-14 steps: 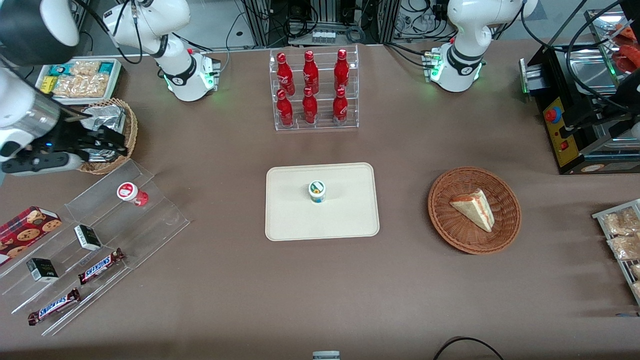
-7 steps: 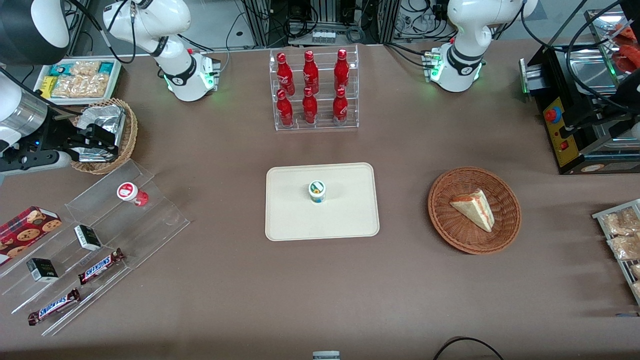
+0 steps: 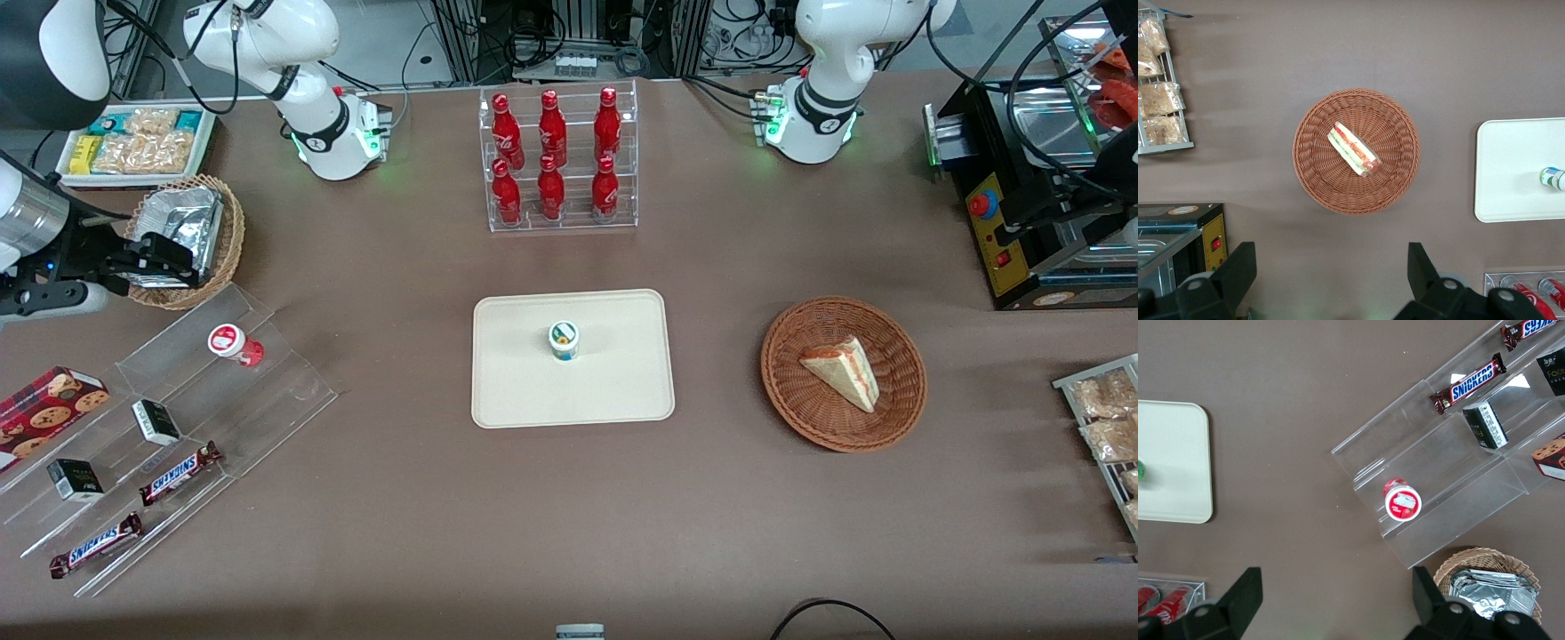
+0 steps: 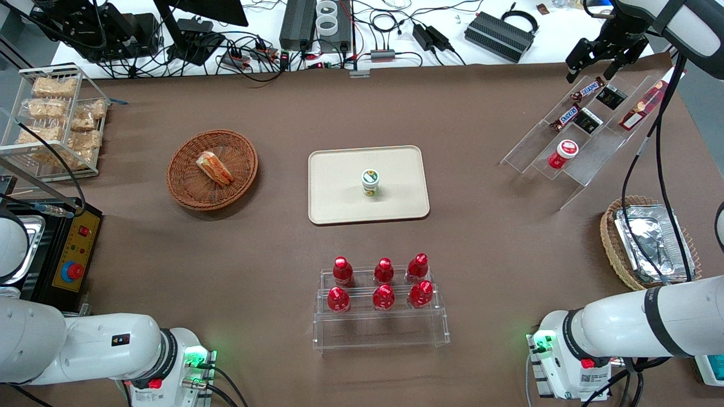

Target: Place green gum on tray

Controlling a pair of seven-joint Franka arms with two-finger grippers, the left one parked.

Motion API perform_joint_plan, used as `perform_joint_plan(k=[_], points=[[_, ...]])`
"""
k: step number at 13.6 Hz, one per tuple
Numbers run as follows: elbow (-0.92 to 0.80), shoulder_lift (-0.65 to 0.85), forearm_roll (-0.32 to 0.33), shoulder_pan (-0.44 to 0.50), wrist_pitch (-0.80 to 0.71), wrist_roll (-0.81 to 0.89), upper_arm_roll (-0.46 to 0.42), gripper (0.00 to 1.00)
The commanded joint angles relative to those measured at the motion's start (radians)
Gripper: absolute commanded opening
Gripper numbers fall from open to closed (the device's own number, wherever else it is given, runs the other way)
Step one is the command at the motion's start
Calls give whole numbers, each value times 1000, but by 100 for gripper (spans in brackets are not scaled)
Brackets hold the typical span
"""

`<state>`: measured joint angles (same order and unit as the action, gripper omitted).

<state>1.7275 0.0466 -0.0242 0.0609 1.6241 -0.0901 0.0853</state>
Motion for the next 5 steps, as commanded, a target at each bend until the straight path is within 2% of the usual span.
perform_joint_plan(k=[1, 5], points=[[-74, -54, 4, -32, -27, 0, -13, 100], [-75, -62, 3, -32, -18, 3, -12, 100]])
